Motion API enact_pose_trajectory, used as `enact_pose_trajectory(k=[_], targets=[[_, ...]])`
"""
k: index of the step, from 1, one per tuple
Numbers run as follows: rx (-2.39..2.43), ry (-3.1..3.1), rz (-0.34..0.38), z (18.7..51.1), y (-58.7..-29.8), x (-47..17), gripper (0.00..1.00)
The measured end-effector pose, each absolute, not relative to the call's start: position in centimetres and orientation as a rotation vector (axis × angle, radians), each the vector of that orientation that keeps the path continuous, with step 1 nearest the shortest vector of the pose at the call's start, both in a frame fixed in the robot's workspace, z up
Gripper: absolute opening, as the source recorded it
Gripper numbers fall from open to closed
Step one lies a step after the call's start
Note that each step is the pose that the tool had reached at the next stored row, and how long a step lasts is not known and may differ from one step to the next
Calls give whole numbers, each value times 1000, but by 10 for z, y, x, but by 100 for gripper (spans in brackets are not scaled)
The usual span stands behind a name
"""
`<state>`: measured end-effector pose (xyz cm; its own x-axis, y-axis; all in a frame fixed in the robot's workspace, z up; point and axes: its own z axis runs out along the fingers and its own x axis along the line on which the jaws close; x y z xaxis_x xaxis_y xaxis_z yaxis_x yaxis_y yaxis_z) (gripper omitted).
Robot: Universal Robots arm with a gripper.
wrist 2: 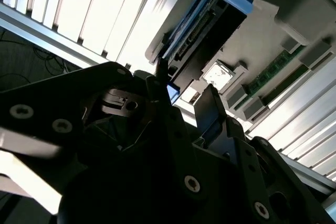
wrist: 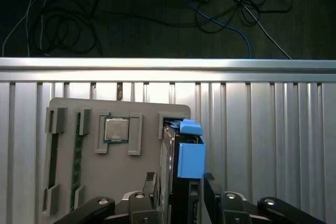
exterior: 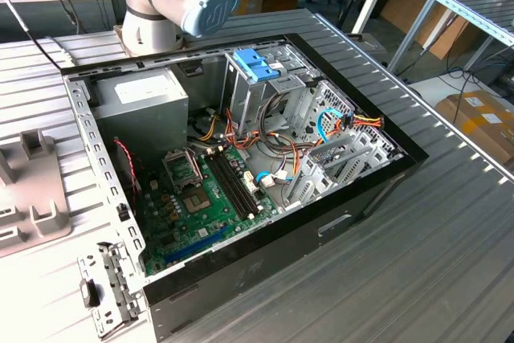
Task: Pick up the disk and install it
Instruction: 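Pick up the disk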
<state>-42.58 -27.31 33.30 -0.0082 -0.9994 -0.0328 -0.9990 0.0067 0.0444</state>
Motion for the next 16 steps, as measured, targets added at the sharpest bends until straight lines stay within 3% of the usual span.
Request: enact_pose_trajectory(k=[16], targets=[[2208,-2224,-88,314,-268,-436,48]])
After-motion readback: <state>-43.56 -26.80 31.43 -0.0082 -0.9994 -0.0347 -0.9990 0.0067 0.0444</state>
